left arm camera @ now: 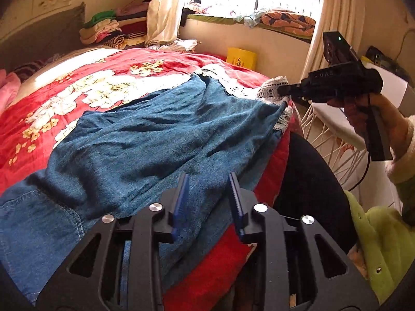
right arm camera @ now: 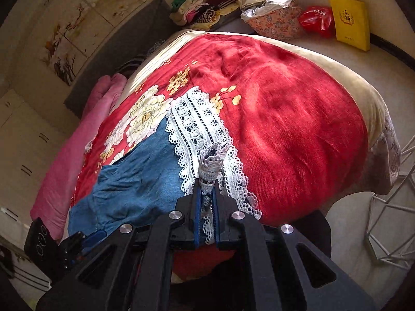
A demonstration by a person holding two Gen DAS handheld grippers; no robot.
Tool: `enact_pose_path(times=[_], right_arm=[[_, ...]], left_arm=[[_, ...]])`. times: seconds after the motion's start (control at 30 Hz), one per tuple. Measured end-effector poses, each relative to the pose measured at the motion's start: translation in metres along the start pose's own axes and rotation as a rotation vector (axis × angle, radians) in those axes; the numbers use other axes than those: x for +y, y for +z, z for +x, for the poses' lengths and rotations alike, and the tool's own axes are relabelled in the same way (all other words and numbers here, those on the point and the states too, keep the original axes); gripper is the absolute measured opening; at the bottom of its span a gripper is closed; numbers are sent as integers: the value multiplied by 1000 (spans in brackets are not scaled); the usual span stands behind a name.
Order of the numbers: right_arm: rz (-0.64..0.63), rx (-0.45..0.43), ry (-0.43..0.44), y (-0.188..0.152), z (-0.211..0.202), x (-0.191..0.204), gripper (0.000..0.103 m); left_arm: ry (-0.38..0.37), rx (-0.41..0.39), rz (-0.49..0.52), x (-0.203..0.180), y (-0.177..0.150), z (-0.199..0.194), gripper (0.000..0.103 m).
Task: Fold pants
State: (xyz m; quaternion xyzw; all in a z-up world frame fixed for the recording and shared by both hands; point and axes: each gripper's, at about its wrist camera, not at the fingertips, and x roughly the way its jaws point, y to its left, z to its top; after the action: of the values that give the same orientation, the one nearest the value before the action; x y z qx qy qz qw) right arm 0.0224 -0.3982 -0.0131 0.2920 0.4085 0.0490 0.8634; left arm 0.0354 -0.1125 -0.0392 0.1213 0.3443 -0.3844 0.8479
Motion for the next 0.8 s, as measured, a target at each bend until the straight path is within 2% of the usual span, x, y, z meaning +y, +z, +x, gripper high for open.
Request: enact_pose_path(times=[0.13, 0.23, 0.27, 0.33, 0.5, 0.57, 0.67, 0.8], right_arm=[[18, -22, 34, 3, -8, 0, 7], [22, -40, 60, 5, -15, 3, 7], [22, -44, 65, 5, -18, 4, 7], [20, -45, 66, 5, -21, 5, 7], [5, -16, 38, 0, -22, 2, 7], [9, 18, 21, -4, -14, -2, 7], [-2, 67, -25, -13, 0, -8, 7], [-15, 113, -63, -22, 13, -16, 7]], left_arm=[[36, 32, 87, -14, -2, 8, 35], [66, 71, 132, -19, -3, 22, 35], [79, 88, 145, -20, -3, 28, 33], [80, 118, 148, -18, -4, 38, 0], [21, 92, 107, -9, 0, 14, 0], [23, 79, 94, -7, 0, 6, 0], [49, 101, 81, -1, -8, 7, 0], [45, 152, 45, 5, -19, 25, 0]])
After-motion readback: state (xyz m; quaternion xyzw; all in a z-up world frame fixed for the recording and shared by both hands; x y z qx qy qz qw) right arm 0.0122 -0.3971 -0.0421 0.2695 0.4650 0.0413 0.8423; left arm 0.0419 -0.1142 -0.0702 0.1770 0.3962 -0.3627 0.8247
